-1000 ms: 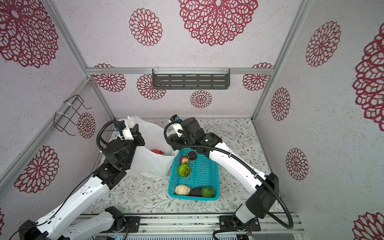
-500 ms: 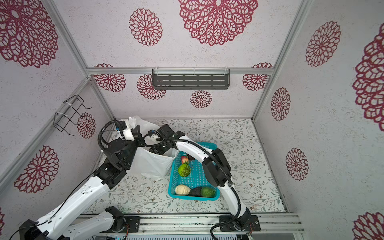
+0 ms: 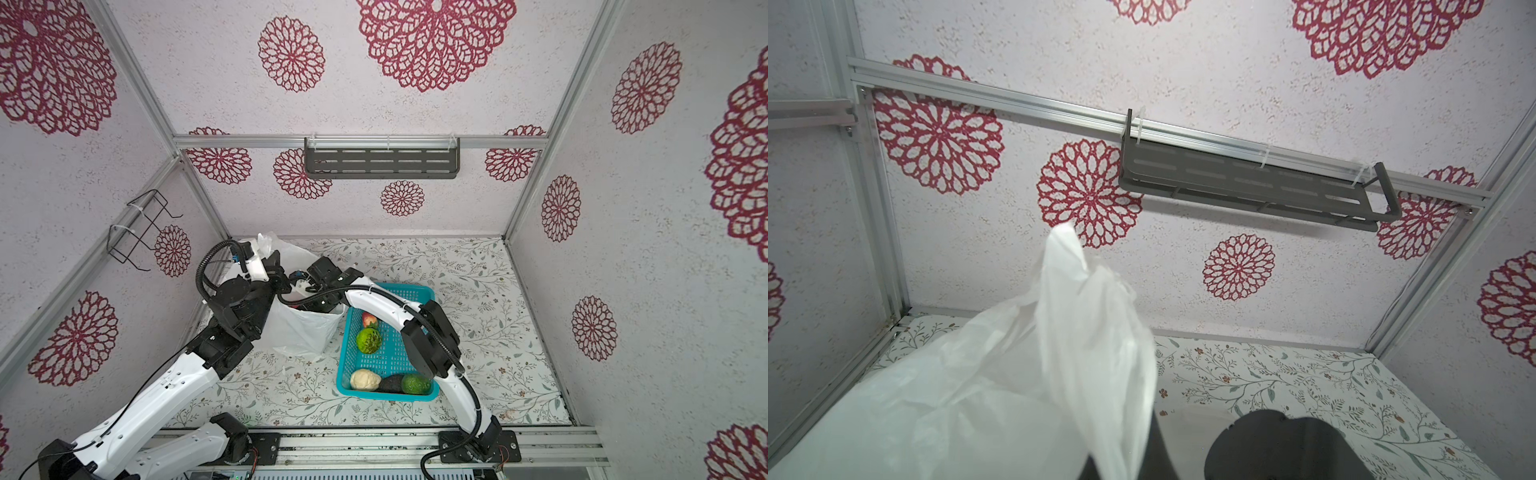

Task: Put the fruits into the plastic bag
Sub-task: 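Grasp the dark green lime with the right gripper and carry it over the bag, then release the lime into the bag and lower the right gripper into the basket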

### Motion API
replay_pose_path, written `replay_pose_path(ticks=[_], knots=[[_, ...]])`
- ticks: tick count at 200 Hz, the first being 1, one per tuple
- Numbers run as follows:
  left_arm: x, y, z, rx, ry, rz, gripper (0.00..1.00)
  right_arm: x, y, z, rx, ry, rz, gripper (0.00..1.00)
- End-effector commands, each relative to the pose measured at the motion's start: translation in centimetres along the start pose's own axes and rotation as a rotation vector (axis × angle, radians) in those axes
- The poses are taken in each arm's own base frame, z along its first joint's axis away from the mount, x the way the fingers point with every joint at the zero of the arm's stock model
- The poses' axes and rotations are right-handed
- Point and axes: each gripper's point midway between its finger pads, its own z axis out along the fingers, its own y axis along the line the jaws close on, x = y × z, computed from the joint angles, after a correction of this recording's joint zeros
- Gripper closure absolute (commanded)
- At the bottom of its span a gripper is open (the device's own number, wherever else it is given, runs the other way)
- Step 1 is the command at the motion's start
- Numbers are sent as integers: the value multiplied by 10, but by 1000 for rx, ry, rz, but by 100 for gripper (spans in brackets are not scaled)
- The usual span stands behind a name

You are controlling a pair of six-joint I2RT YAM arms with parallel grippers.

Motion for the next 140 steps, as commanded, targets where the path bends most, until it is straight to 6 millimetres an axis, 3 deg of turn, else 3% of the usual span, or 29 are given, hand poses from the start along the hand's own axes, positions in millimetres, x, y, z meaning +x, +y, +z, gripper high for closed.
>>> replay_pose_path(ticks=[1, 40, 79, 109, 130, 140], knots=[[-6, 2, -3, -9, -19, -22, 100, -49, 23, -76, 61, -199, -96, 1], [-7, 5, -4, -22, -22, -21, 100, -71, 36, -159, 131, -447, -159, 1], [-6, 4, -1, -23, -23, -20, 100, -68, 32, -224, 235, -596, -153, 1], [-5, 2, 2, -21, -22, -19, 100, -36, 5, -266, 417, -662, -66, 2], [-2, 1, 5, -22, -22, -18, 100, 8, -26, -288, 559, -669, 83, 2], [-2, -1, 7, -20, -24, -11, 100, 28, -32, -292, 598, -641, 117, 2]])
